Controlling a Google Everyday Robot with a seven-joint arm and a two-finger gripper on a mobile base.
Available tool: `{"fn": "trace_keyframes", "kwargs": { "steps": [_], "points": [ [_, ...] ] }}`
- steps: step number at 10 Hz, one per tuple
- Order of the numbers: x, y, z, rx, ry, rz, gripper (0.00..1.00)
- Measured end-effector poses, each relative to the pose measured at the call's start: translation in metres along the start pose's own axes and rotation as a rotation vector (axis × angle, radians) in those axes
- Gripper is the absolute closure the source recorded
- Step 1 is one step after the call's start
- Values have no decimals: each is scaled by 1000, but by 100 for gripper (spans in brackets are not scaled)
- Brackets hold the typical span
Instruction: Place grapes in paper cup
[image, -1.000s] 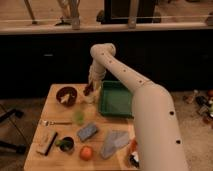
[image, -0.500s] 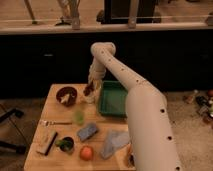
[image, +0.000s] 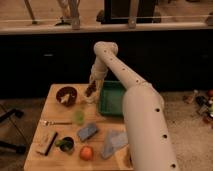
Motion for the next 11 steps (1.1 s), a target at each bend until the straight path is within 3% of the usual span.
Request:
{"fn": "trace_keyframes", "kwargs": {
  "steps": [5, 11],
  "points": [
    [-11, 2, 7, -31, -22, -100, 96],
    [-14, -8, 8, -3, 0, -102, 96]
  ]
}}
